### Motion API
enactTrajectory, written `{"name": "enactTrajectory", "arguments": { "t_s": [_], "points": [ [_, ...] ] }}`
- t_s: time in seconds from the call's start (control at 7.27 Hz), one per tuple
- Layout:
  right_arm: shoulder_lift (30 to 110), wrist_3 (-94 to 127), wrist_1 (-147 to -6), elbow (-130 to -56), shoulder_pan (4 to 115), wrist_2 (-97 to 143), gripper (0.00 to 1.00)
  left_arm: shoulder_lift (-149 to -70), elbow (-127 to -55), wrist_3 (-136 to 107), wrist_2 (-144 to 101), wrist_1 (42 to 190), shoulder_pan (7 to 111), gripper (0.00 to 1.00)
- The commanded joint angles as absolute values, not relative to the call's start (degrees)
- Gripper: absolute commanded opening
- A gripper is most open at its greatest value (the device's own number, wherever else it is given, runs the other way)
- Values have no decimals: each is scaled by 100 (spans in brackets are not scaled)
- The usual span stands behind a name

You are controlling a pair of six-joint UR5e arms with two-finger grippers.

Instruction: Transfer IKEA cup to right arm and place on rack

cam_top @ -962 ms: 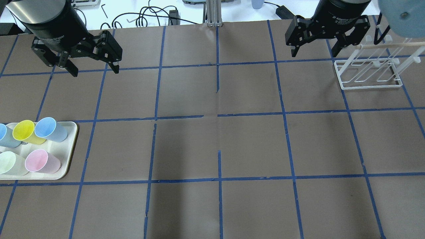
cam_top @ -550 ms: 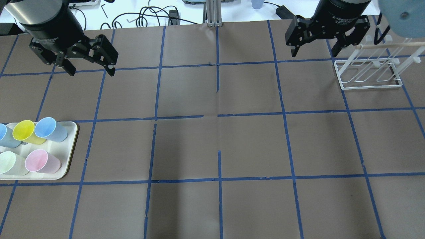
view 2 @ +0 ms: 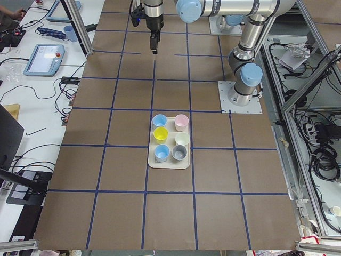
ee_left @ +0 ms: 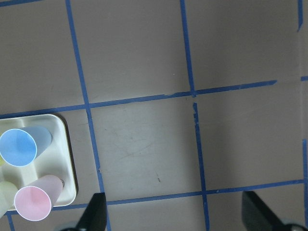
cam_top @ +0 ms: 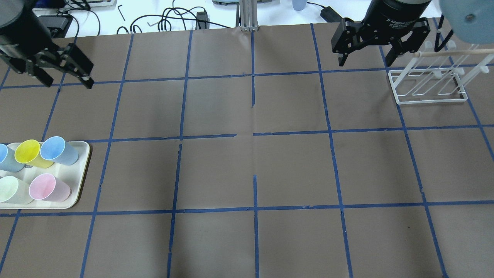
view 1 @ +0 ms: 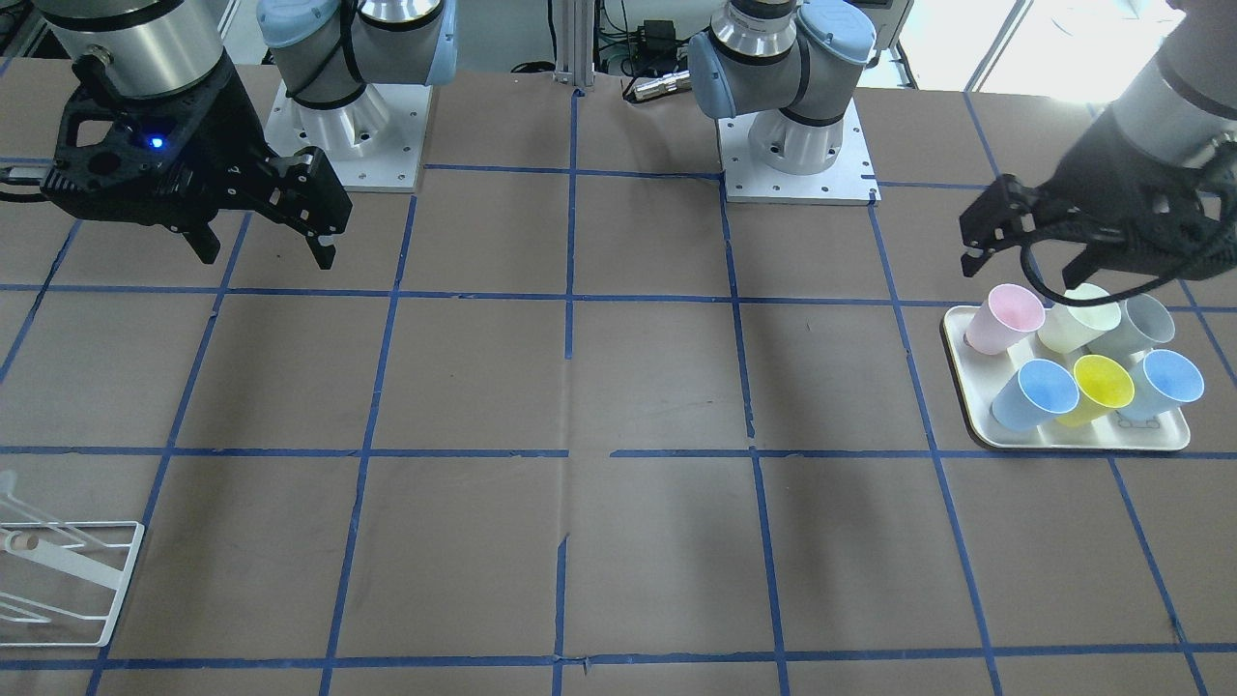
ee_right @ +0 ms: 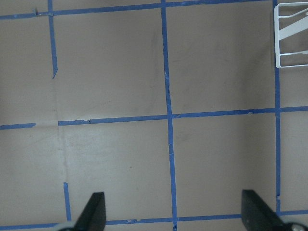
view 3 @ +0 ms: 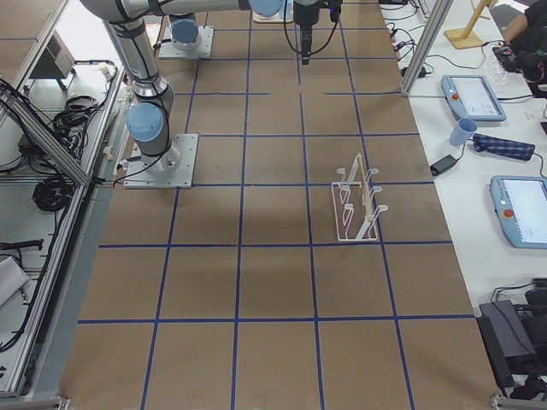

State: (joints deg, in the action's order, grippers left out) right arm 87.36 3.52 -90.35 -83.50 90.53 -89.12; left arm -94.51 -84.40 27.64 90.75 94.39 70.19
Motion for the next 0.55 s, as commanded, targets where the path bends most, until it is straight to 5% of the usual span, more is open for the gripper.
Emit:
{"name": "enactTrajectory", "arguments": {
  "t_s": [0.0,0.41],
  "points": [
    [8736,352,-9035,-8350,9053,-8912,100,-10025,-8464,4255,9079,8976,6252,100],
    [8728,352,-9035,-8350,9053,-8912,100,-10844,-8525,5315,9141,8060,5855,100]
  ]
}}
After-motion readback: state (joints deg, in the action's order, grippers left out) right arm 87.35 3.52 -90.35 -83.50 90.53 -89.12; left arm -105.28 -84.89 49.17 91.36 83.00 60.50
